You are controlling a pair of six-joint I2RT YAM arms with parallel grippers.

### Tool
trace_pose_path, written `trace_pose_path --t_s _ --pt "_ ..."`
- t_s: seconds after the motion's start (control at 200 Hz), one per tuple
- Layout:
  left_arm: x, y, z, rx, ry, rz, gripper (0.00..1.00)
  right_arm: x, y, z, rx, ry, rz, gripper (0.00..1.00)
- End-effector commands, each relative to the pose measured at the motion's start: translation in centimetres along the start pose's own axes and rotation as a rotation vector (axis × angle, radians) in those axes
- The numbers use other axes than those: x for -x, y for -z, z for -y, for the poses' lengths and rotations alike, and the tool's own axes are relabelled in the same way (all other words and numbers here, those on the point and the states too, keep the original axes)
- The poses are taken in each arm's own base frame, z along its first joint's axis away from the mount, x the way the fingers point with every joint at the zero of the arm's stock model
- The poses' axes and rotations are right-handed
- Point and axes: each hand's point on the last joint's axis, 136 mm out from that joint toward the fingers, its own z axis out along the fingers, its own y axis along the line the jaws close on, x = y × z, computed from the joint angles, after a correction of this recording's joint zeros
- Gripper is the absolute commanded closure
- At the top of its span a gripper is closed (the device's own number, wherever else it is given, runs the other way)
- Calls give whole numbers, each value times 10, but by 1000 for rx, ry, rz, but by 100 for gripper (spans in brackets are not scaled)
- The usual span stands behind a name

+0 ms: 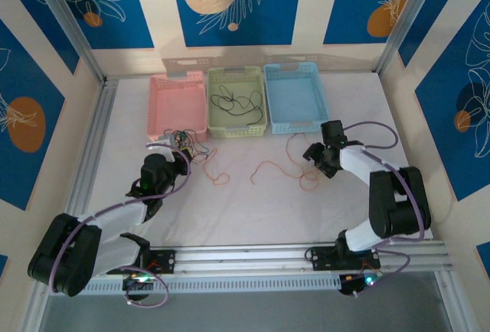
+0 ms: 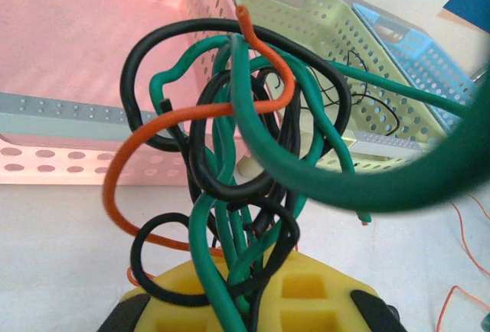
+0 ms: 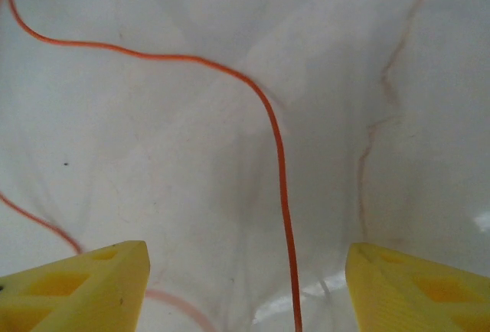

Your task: Untangle the cables

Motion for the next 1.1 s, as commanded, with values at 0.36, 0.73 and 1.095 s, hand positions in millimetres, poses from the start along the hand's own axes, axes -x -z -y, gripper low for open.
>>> trace_pose_path --t_s 0.36,0.73,1.095 --pt "14 -5 6 -20 13 21 100 17 69 -99 337 171 66 98" --pt "14 -6 7 -23 12 16 100 119 325 -225 743 329 628 100" --pt "14 -7 7 -25 12 14 100 201 397 -300 790 470 976 100"
